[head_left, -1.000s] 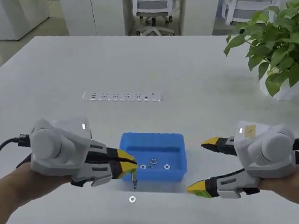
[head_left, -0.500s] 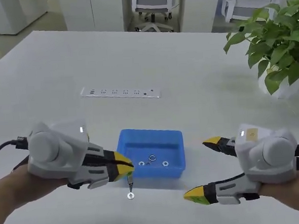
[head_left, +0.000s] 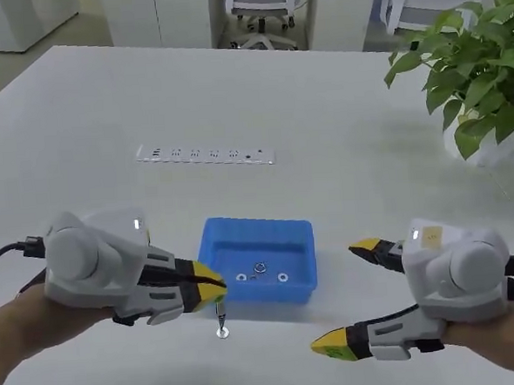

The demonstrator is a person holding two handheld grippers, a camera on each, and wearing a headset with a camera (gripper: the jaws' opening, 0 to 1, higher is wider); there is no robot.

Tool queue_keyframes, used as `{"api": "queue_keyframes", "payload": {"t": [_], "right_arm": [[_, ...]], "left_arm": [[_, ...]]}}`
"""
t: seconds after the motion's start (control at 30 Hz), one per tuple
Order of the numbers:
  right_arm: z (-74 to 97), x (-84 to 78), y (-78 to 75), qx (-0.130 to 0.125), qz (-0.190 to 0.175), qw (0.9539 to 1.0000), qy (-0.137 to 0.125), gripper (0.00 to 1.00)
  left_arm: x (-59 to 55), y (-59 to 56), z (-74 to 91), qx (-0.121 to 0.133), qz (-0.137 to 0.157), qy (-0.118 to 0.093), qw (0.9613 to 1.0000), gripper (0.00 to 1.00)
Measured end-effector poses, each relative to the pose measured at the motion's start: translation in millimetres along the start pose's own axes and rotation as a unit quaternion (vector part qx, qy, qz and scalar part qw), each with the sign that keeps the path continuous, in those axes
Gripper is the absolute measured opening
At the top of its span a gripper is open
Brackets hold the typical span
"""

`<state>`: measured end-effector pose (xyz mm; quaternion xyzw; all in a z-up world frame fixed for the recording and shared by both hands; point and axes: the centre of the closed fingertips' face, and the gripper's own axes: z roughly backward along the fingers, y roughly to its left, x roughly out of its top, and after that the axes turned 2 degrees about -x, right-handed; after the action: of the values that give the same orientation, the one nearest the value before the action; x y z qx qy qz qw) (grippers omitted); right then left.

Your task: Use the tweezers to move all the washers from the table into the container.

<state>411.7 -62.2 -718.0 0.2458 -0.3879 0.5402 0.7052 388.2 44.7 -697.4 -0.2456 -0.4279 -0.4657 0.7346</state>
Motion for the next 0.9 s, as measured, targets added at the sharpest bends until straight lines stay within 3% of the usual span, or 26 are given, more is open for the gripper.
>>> {"api": "queue_keyframes", "payload": {"t": [0.67,0.9], "right_arm": [[-1.2,-1.2,2.3,0.005,0.001,1.0,0.003,0.9],[-6.9,4.6,7.5,0.018,0.013,0.9997,-0.004,0.88]], "left_arm": [[-7.7,1.0,-2.0,0.002,0.004,-0.003,1.0,0.06],[-7.9,0.0,0.0,0.004,0.005,-0.003,1.0,0.06]]}}
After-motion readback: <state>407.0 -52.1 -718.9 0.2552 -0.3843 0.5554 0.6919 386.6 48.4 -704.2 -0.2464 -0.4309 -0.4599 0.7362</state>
